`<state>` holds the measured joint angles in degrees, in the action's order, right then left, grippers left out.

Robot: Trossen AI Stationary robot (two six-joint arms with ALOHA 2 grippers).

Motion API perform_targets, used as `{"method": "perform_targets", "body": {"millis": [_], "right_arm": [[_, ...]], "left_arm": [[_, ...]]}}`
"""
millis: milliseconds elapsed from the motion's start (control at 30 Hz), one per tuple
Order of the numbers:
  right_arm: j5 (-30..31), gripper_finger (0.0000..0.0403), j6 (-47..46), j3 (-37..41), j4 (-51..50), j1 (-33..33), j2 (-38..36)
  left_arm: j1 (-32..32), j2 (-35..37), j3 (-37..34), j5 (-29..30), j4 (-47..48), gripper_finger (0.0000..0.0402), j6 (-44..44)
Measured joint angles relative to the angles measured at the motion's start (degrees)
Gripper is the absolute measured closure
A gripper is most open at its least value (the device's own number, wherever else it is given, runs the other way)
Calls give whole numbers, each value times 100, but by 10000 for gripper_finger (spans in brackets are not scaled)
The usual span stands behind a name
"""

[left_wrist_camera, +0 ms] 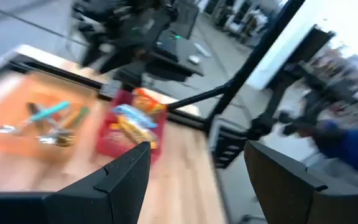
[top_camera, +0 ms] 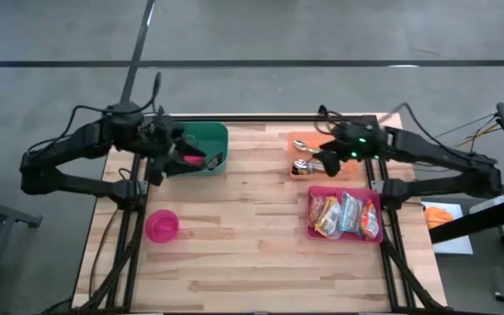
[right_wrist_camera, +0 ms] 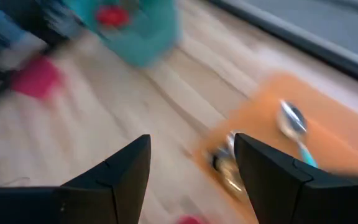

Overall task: Pick & Place Food Item
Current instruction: Return to Home Position

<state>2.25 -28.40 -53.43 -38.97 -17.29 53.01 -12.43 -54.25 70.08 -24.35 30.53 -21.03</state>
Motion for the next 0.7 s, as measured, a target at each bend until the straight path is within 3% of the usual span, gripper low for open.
{"method": "perform_targets", "body": {"millis": [100,233,300,500,700], "right_arm": [[275,174,-241,-35,307,478,-446],[420,174,-454,-61,546,1001,-869],[401,174,-413,-72,516,1189,-1045],[379,174,-1016,-30,378,1420,-1432],[583,174,-732,55,412,1640,-1685]], "left_arm": [[3,277,-107,548,294,140,409],[-21,606,-498,1931,571,140,1163],[-19,753,-778,2400,728,140,764],[-32,979,-1469,2363,347,140,405],[-32,1488,-2377,2027,-322,140,230]]}}
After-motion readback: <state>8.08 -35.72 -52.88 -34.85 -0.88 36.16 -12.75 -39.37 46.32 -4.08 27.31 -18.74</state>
